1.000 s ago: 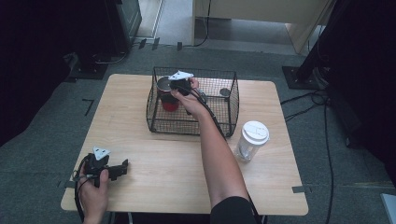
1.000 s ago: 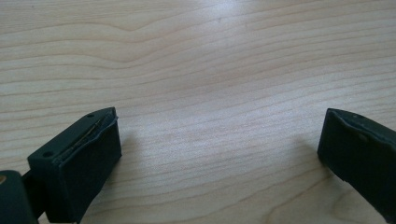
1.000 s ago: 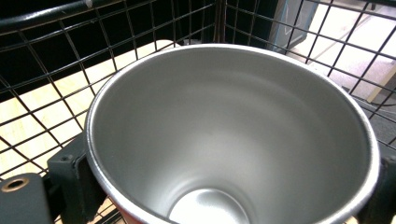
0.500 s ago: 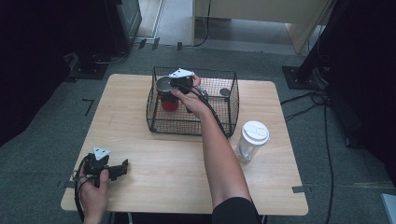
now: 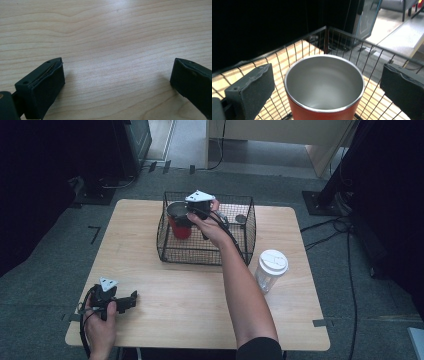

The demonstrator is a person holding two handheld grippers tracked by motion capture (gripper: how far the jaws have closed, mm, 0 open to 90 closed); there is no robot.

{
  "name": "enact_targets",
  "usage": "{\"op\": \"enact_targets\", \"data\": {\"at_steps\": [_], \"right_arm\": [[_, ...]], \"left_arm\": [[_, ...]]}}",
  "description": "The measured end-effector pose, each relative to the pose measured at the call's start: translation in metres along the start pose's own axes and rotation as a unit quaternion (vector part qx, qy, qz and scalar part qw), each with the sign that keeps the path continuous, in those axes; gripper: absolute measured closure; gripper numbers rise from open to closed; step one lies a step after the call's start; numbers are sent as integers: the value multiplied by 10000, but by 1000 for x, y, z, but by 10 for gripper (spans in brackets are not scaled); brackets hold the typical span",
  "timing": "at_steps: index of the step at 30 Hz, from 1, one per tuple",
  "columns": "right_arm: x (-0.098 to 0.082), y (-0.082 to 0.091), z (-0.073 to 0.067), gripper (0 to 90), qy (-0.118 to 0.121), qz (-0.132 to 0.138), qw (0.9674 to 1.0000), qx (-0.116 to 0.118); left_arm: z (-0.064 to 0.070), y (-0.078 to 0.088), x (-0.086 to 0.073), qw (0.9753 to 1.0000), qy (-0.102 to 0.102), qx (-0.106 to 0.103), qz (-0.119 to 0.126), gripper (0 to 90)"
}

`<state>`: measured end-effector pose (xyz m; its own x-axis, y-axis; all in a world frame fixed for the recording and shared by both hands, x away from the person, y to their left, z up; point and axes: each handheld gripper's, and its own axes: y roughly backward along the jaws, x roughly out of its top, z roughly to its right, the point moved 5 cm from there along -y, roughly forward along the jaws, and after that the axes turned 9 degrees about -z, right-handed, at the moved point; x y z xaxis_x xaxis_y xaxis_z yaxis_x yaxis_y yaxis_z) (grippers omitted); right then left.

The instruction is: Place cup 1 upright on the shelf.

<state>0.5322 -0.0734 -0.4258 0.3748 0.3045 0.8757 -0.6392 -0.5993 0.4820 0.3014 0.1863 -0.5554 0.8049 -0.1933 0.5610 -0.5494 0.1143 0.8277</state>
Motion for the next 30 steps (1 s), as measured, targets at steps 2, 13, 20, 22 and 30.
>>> {"op": "enact_targets", "data": {"at_steps": [2, 13, 20, 22, 30], "right_arm": [[3, 6, -1, 0, -10, 135, 9999, 15], [12, 32, -7, 0, -65, 710, 9974, 124], [12, 48, -13, 0, -24, 922, 9956, 187], [11, 52, -13, 0, -15, 936, 9955, 172], [7, 70, -13, 0, -40, 1055, 9943, 130]], "left_arm": [[0, 0, 0, 10000, 0, 0, 1, 0], [0, 0, 0, 10000, 11, -2, 9, 0], [0, 0, 0, 10000, 11, -2, 10, 0], [0, 0, 0, 10000, 11, -2, 9, 0], [0, 0, 0, 10000, 13, -3, 10, 0]]}}
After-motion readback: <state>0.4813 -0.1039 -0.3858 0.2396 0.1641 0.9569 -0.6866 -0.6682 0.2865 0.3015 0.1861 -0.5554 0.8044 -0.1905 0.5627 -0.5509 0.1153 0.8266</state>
